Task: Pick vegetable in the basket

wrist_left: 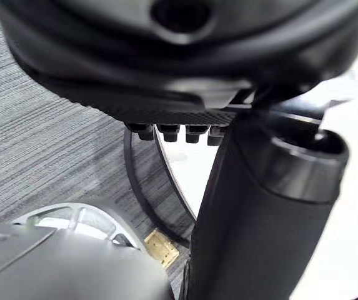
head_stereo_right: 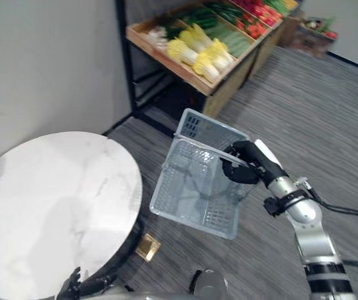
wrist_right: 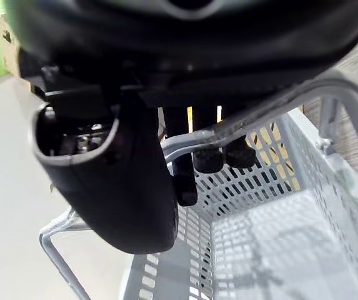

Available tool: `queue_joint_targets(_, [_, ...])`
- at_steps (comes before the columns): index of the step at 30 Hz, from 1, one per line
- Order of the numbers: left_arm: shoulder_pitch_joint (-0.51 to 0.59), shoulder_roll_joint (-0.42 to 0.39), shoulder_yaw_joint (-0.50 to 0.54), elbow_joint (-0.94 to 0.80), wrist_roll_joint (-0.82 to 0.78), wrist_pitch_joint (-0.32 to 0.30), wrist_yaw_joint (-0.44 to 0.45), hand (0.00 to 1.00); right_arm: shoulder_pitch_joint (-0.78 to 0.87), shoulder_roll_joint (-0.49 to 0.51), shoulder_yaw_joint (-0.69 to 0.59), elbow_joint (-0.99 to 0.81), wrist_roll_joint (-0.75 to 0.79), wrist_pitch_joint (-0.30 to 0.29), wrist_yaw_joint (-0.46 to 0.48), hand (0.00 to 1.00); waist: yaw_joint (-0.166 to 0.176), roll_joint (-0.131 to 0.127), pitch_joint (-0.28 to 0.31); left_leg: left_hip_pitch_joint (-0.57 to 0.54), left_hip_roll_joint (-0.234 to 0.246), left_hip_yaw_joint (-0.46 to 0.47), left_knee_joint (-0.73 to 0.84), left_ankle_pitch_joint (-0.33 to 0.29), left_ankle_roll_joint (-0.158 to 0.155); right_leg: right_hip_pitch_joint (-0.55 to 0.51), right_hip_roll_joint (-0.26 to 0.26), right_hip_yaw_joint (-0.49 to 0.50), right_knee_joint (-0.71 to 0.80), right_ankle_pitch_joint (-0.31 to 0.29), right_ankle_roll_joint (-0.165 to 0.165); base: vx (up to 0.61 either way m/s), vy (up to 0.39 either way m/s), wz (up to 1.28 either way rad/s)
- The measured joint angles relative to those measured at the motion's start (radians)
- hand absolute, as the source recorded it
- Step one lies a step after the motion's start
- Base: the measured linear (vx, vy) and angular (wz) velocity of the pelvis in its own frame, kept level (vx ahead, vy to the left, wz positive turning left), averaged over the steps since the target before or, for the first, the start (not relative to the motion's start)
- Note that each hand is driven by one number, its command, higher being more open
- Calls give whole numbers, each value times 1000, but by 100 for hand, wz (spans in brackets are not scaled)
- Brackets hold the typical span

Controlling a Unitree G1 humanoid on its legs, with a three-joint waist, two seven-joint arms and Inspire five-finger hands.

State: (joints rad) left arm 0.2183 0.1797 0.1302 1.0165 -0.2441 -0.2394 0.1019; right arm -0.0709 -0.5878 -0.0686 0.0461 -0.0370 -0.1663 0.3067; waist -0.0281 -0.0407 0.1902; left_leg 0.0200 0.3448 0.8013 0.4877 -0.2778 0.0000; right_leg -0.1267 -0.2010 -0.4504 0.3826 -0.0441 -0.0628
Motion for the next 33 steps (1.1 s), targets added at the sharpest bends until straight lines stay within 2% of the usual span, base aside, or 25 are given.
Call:
queue_joint_targets(1, [0, -10, 1, 2, 1, -7, 0, 100, -9, 0, 22, 7, 1, 0, -2, 0, 3, 3, -3, 6, 3, 12, -21, 16, -17, 27, 20, 0, -64, -18, 31, -4, -182, -66])
queue_joint_targets(2, [0, -12, 1, 1, 1, -15, -1, 100, -11, 0, 30, 7, 1, 0, -2, 0, 3, 0, -5, 9, 2, 15, -22, 16, -19, 26, 13, 0, -59, -41, 57, 4, -160, -28])
queue_joint_targets(3, [-1, -15, 1, -3, 2, -21, -1, 100, -13, 2, 52, 11, 2, 0, -3, 0, 4, -8, -6, 6, 1, 16, -12, 20, -25, 25, 4, -2, -60, -70, 112, 5, -167, -13])
queue_joint_targets(4, [-3, -31, 4, 4, 4, -19, 1, 100, -16, 1, 80, 23, 1, 3, -3, 0, 6, 8, -10, 6, 19, 15, -9, 35, -45, 28, 32, 0, -80, -58, 104, 6, -180, -15])
queue_joint_targets(6, [6, -54, 5, 18, 19, -18, 2, 100, -15, 0, 114, 32, 1, 11, -3, 0, 19, 32, -18, 5, 36, 15, -28, 61, -51, 44, 79, 2, -138, -33, 85, 13, -219, -22])
queue_joint_targets(10, [11, -65, 8, 28, 19, -18, 3, 100, -16, 1, 125, 32, 2, 25, -6, 0, 18, 31, -17, 12, 25, 12, -86, 140, -43, 44, 99, 11, -158, -25, 72, -5, -194, -8])
queue_joint_targets(12, [12, -65, 8, 28, 20, -18, 3, 100, -15, 1, 118, 32, 2, 30, -7, 0, 16, 30, -16, 15, 12, 9, -109, 156, -39, 43, 97, 15, -158, -25, 69, -45, -102, -4])
queue_joint_targets(13, [12, -64, 7, 28, 23, -19, 3, 100, -15, 5, 106, 32, 1, 33, -8, 0, 11, 30, -16, 20, 1, 5, -134, 164, -46, 40, 97, 16, -158, -26, 67, -65, -40, -2])
queue_joint_targets(16, [11, -59, 6, 28, 46, -21, 7, 100, -13, 14, 84, 32, 1, 34, -14, 0, 5, 24, -13, 29, -12, -7, -159, 166, -49, 29, 95, 18, -142, -28, 65, -65, -15, 0])
queue_joint_targets(21, [-11, -37, -2, 28, 60, -19, 21, 100, -12, 40, 45, 30, 2, 34, -39, 0, -3, 2, 3, 5, -37, -19, -158, 163, -52, -36, 53, 25, -50, -50, 61, -81, -2, 2])
queue_joint_targets(25, [-43, -21, -6, 27, 98, -11, 22, 100, 5, 42, 15, 16, 2, 39, -50, 0, -20, -5, 27, -2, -27, -41, -120, 131, -73, -70, 34, 34, 33, -83, 49, -114, -52, -1])
queue_joint_targets(27, [-48, -19, -7, 28, 101, -11, 23, 100, 29, 41, -6, -18, 2, 50, -52, 0, -42, 0, 42, -3, -7, -48, -78, 116, -78, -76, 30, 37, 70, -106, 47, -102, -84, -9])
queue_joint_targets(29, [-46, -19, -4, 31, 100, -10, 21, 100, 46, 34, -23, -41, 3, 60, -52, 0, -47, 3, 55, -10, 1, -137, -12, 119, -62, -78, 36, 73, 91, -119, 34, -102, -128, -46])
queue_joint_targets(30, [-39, -23, -1, 38, 99, -9, 20, 100, 47, 31, -23, -45, 3, 68, -52, 0, -46, 6, 56, -29, -1, -241, 35, 125, -29, -78, 51, 104, 92, -120, 30, -123, -168, -113])
queue_joint_targets(31, [-28, -34, 8, 36, 89, -14, 19, 100, 50, 31, -27, -57, 3, 70, -54, 0, -42, -2, 60, -73, -54, -428, 73, 84, 3, -93, 75, 191, 92, -115, 13, -126, -130, -149])
queue_joint_targets(32, [-28, -39, 7, 31, 79, -15, 19, 100, 41, 30, -27, -58, 5, 70, -54, 0, -36, 4, 58, -75, -124, -543, 31, 32, -39, -117, 94, 256, 90, -104, 10, -91, -22, -154])
queue_joint_targets(33, [-27, -44, 7, 29, 76, -15, 19, 100, 37, 29, -27, -58, 7, 70, -54, 0, -33, 9, 57, -76, -164, -606, 1, 8, -53, -131, 111, 296, 84, -99, 7, -33, 66, -185])
